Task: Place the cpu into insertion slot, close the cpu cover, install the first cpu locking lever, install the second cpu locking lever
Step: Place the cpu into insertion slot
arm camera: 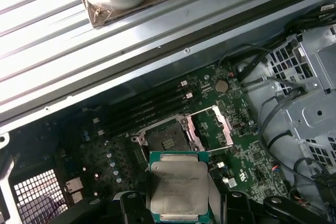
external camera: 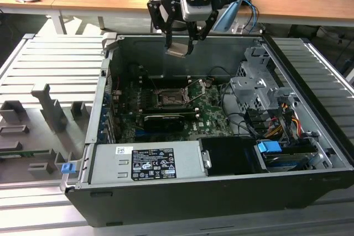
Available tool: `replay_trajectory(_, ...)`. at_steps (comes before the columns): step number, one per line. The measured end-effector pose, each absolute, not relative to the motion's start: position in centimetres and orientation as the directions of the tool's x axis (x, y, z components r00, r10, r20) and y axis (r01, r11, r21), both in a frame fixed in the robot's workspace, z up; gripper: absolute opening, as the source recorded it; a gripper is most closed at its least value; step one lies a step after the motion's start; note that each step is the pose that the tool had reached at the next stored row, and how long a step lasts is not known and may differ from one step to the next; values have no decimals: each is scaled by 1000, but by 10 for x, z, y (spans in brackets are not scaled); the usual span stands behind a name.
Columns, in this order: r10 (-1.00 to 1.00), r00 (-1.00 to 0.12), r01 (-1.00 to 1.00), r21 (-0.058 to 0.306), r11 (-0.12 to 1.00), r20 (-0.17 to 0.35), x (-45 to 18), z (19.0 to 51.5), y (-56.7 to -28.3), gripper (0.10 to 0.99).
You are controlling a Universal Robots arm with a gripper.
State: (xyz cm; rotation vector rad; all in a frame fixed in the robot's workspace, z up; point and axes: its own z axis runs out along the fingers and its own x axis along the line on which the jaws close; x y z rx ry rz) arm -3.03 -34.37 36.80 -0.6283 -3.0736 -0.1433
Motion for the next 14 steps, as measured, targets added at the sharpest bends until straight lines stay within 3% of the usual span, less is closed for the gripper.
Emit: replay_trajectory(14, 434, -900, 434, 89, 896, 19, -30, 366, -344, 525)
